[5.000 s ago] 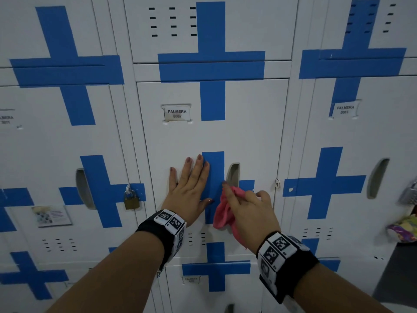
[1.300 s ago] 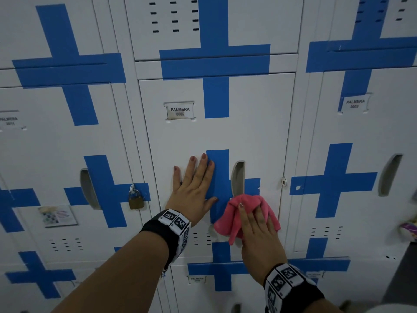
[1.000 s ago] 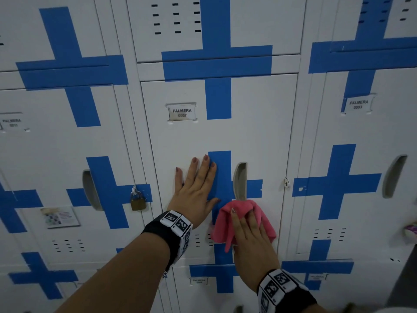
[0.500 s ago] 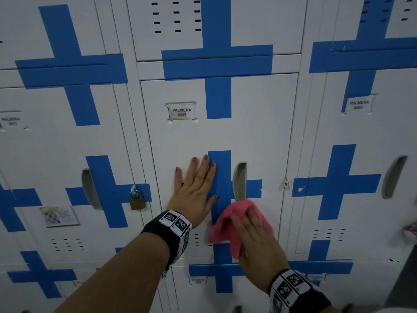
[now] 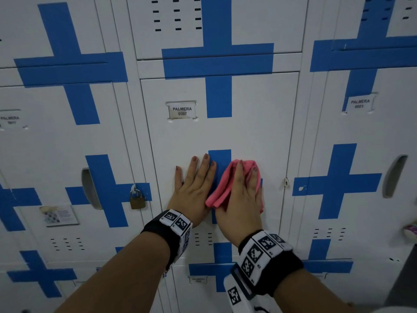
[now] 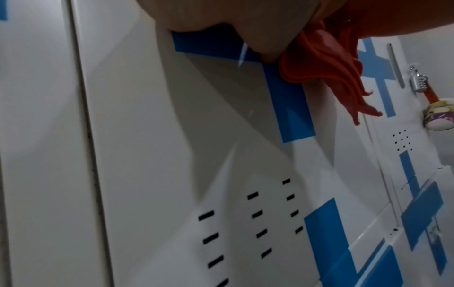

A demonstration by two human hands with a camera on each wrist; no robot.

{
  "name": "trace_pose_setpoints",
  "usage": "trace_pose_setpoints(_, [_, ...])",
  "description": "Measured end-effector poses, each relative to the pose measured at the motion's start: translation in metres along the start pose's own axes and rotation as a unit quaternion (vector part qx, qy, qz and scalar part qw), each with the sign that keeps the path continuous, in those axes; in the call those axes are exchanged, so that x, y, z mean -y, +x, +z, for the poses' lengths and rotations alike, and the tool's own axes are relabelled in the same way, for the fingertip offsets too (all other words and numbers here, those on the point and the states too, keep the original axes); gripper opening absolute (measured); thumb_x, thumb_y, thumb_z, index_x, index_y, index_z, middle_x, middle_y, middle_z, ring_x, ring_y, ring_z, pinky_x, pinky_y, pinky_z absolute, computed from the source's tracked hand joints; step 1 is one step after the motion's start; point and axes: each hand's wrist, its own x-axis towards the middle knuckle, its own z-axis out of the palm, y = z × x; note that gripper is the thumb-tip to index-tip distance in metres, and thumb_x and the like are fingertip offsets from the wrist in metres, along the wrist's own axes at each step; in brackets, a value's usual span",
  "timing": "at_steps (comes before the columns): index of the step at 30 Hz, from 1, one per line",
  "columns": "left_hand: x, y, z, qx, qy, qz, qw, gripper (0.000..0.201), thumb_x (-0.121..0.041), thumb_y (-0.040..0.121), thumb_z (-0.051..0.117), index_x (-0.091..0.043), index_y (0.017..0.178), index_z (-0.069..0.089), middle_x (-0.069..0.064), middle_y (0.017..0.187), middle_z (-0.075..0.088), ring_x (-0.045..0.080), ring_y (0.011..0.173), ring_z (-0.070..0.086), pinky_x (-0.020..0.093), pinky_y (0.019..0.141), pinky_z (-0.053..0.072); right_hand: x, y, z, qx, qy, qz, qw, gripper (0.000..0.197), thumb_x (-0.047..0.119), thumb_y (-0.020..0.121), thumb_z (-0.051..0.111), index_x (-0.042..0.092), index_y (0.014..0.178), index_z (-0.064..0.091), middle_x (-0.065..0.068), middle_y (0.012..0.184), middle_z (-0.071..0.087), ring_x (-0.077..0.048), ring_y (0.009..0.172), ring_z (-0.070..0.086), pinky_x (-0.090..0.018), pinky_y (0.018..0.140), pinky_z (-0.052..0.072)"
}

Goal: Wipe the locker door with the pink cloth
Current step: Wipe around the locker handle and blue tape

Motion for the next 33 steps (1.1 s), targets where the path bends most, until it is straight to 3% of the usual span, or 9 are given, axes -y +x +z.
trace_pose_setpoints(7, [0.0,0.0,0.0,0.004,0.0,-0.005,1.0,0.084,-0.045,0.086,0.035,-0.015,0.148,-0.012,0.003,0.154,-0.024,0.026,0.142,-0.019,0.06,0.103,-0.007,-0.022,0.001,-0.006,0.041,-0.12,-0.066,0.99,0.103,0.035,0.079,0.057,0.026,0.141,-0.025,-0.003,0.157,-0.008,-0.015,0.137,-0.024,-0.046,0.111,-0.017])
trace_pose_setpoints(10, [0.0,0.001,0.0,0.005,0.007,-0.008,1.0,0.085,-0.049,0.085,0.035,-0.016,0.148,-0.012,0.004,0.155,-0.022,0.026,0.142,-0.018,0.061,0.103,-0.003,-0.034,-0.007,-0.004,0.059,-0.176,-0.098,0.978,0.102,0.034,0.076,0.059,0.022,0.146,-0.014,-0.005,0.157,-0.005,-0.019,0.14,-0.019,-0.046,0.112,-0.016])
trace_pose_setpoints(15, [-0.002,0.001,0.0,0.005,0.009,-0.014,1.0,0.086,-0.051,0.086,0.035,-0.017,0.148,-0.013,0.003,0.155,-0.022,0.025,0.142,-0.018,0.059,0.105,-0.003,-0.053,-0.021,0.003,0.101,-0.24,-0.121,0.958,0.101,0.032,0.073,0.06,0.014,0.147,-0.007,-0.01,0.156,0.007,-0.027,0.143,-0.007,-0.049,0.113,-0.009])
trace_pose_setpoints(19, [-0.002,0.001,-0.001,0.01,0.014,-0.017,1.0,0.084,-0.052,0.087,0.032,-0.017,0.148,-0.013,0.003,0.155,-0.021,0.025,0.142,-0.018,0.058,0.105,-0.004,-0.052,-0.023,0.007,0.11,-0.286,-0.143,0.941,0.105,0.035,0.066,0.069,0.003,0.145,0.008,-0.023,0.148,0.029,-0.04,0.14,0.013,-0.052,0.111,0.005])
trace_pose_setpoints(21, [-0.001,0.001,-0.001,0.011,0.013,-0.015,1.0,0.083,-0.053,0.087,0.03,-0.017,0.148,-0.013,0.003,0.155,-0.021,0.025,0.142,-0.018,0.058,0.104,-0.004,-0.046,-0.025,0.006,0.121,-0.306,-0.136,0.935,0.111,0.037,0.064,0.073,-0.001,0.144,0.005,-0.029,0.141,0.037,-0.045,0.137,0.019,-0.055,0.11,0.007])
trace_pose_setpoints(25, [-0.001,0.001,-0.002,0.015,0.013,-0.015,1.0,0.083,-0.053,0.087,0.029,-0.017,0.148,-0.013,0.003,0.156,-0.021,0.025,0.142,-0.018,0.058,0.104,-0.003,-0.028,-0.028,-0.012,0.168,-0.414,-0.143,0.883,0.099,0.042,0.087,0.048,-0.004,0.129,-0.029,-0.031,0.15,0.012,-0.046,0.139,0.0,-0.058,0.107,-0.016])
trace_pose_setpoints(30, [-0.001,0.001,-0.002,0.014,0.016,-0.014,1.0,0.083,-0.053,0.086,0.028,-0.017,0.148,-0.013,0.004,0.156,-0.02,0.025,0.142,-0.02,0.059,0.104,-0.001,-0.024,-0.024,-0.026,0.188,-0.487,-0.221,0.824,0.098,0.05,0.09,0.042,-0.007,0.133,-0.024,-0.022,0.153,0.009,-0.042,0.137,0.009,-0.062,0.107,-0.011])
trace_pose_setpoints(33, [-0.001,0.001,-0.003,0.015,0.009,-0.014,1.0,0.083,-0.053,0.086,0.027,-0.017,0.148,-0.014,0.003,0.155,-0.021,0.024,0.142,-0.02,0.059,0.105,-0.001,-0.024,-0.023,-0.023,0.195,-0.48,-0.217,0.827,0.1,0.051,0.089,0.045,-0.006,0.134,-0.024,-0.021,0.153,0.014,-0.039,0.136,0.014,-0.06,0.109,-0.004])
